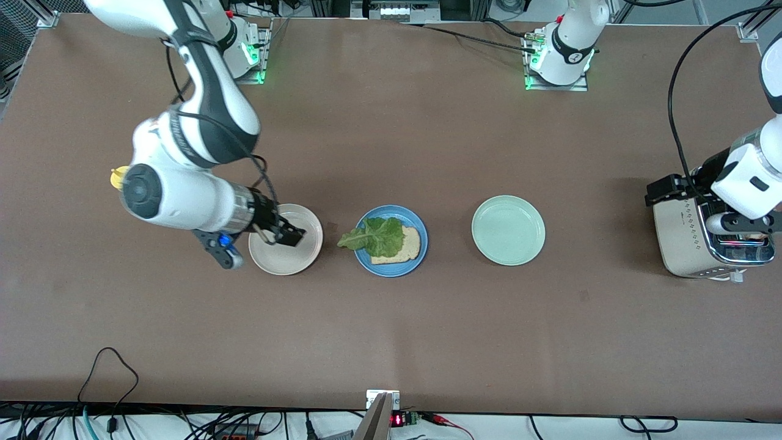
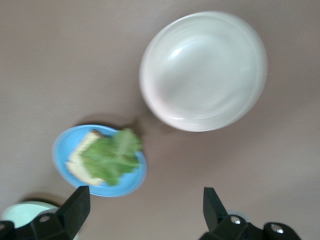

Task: Make sandwich in blue plate with both arms
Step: 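Withdraw the right gripper from the blue plate toward the yellow bottle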

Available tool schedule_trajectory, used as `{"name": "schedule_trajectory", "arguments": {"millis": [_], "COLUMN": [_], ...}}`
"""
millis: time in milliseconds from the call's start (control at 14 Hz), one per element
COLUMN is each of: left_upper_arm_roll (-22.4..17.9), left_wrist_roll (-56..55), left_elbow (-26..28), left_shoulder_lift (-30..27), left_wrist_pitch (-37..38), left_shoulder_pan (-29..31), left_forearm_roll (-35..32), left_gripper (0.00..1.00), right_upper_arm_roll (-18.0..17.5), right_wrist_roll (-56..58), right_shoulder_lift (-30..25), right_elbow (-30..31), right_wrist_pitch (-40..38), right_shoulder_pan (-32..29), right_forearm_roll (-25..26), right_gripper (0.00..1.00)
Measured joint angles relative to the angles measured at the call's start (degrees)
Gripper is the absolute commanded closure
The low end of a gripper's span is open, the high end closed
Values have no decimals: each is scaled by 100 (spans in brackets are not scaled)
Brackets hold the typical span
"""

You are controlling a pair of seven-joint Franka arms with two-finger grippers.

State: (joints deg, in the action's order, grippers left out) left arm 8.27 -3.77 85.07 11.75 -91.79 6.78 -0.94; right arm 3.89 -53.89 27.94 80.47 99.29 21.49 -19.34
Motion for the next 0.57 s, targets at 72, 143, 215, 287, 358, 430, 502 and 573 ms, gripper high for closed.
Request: {"name": "schedule_trajectory", "arguments": {"millis": [72,143,215,287,358,430,502,573], "left_upper_arm_roll": [-7,-14,-19,-20,-20,-18,-18,-17], "left_wrist_roll": [-1,-2,-8,-14,-19,-19,-20,-20], "left_elbow": [94,194,294,378,447,531,610,717], "left_shoulder_lift": [-58,-115,-168,-215,-264,-320,-371,-438], "left_wrist_pitch": [12,9,-4,-37,-81,-121,-181,-268], "left_shoulder_pan": [1,2,2,2,1,0,0,-1], "left_forearm_roll": [0,0,0,0,0,0,0,0], "left_gripper": [0,0,0,0,0,0,0,0], "right_upper_arm_roll": [27,52,72,86,95,101,107,114], "right_wrist_roll": [218,427,656,929,1249,1639,2080,2534], "right_shoulder_lift": [-132,-254,-367,-481,-615,-755,-896,-1053], "right_elbow": [6,21,64,146,293,476,670,875], "right_wrist_pitch": [-334,-588,-747,-831,-870,-886,-894,-898], "right_shoulder_pan": [-76,-141,-214,-311,-452,-643,-856,-1085], "right_forearm_roll": [175,292,351,399,431,444,458,524], "right_gripper": [0,0,0,0,0,0,0,0]}}
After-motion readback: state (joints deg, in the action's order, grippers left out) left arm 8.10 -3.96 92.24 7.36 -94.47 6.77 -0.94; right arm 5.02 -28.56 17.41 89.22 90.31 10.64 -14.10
